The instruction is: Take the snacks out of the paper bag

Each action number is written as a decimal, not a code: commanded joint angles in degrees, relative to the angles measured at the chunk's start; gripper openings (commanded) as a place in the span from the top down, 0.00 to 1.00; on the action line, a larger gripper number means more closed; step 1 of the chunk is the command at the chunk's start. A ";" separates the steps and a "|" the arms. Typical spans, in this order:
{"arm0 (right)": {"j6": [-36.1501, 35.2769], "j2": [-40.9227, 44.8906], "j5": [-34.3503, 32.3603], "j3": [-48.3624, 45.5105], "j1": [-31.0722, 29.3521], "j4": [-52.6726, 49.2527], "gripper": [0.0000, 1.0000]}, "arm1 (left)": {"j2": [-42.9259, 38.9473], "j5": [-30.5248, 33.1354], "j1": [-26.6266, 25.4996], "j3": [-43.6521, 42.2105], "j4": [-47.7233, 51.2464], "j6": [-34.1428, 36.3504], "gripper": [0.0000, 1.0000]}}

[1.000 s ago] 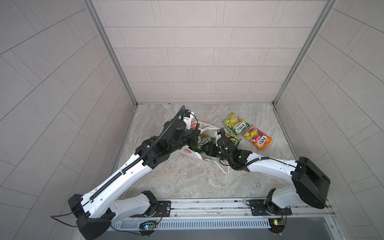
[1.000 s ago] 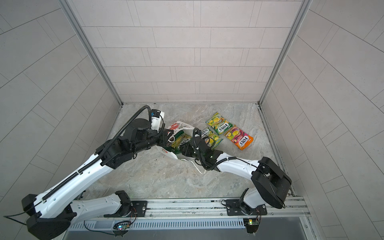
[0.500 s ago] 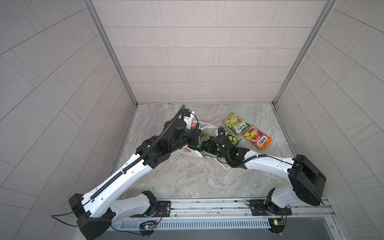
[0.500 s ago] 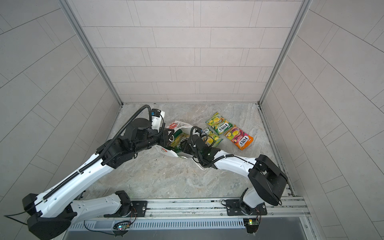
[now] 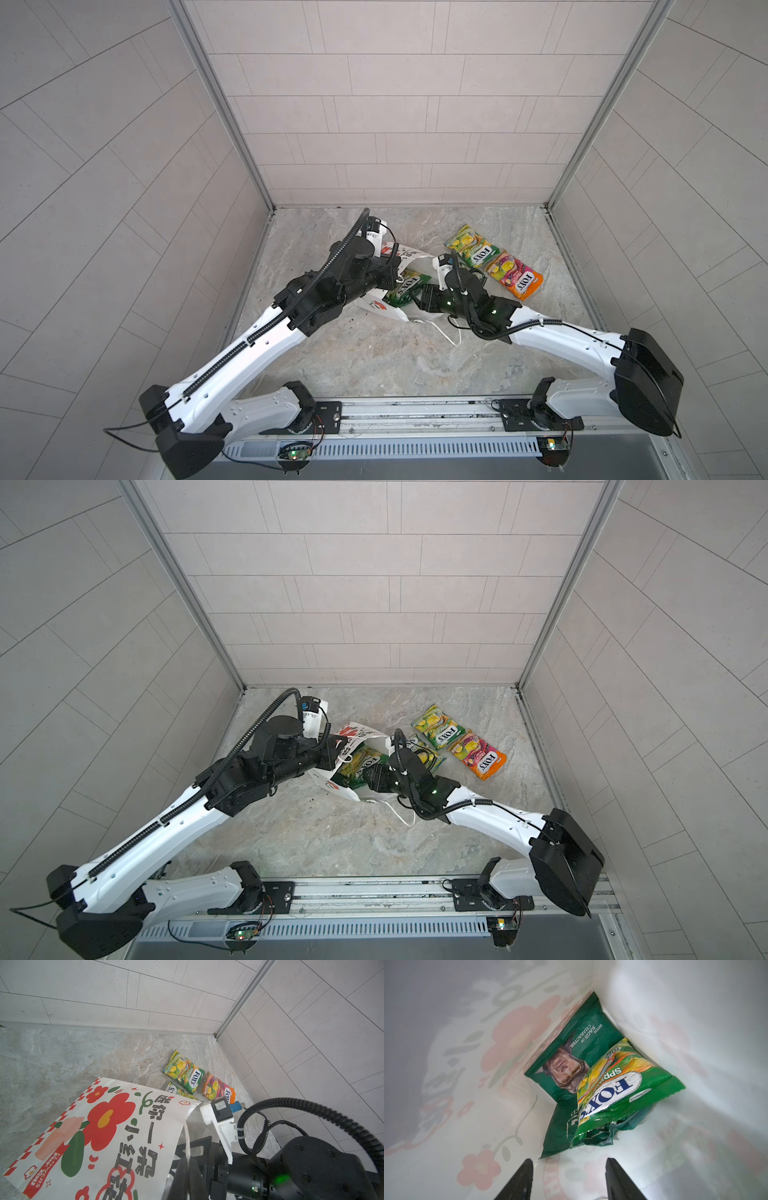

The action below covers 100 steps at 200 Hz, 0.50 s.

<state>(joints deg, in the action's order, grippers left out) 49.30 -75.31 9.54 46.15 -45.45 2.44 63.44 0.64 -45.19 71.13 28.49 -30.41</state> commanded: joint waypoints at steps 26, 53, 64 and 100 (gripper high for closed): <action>-4.10 -1.75 7.73 1.97 -0.36 -5.30 0.47 | 0.18 0.88 -0.34 1.68 -2.34 -0.83 1.00; -4.30 -3.19 8.12 2.09 -0.52 -4.44 0.48 | 0.33 0.76 -0.34 1.90 -2.48 -1.20 1.00; -4.52 -3.64 8.47 2.27 -0.82 -4.44 0.48 | 0.37 0.86 -0.34 1.95 -2.40 -1.36 1.00; -4.93 -5.70 7.03 2.58 -1.04 -4.26 0.48 | 0.29 -0.34 -0.34 1.90 -2.64 -1.23 1.00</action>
<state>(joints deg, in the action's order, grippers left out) 45.10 -79.53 17.17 47.03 -46.15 -0.91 63.79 0.62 -45.19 71.18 27.66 -31.53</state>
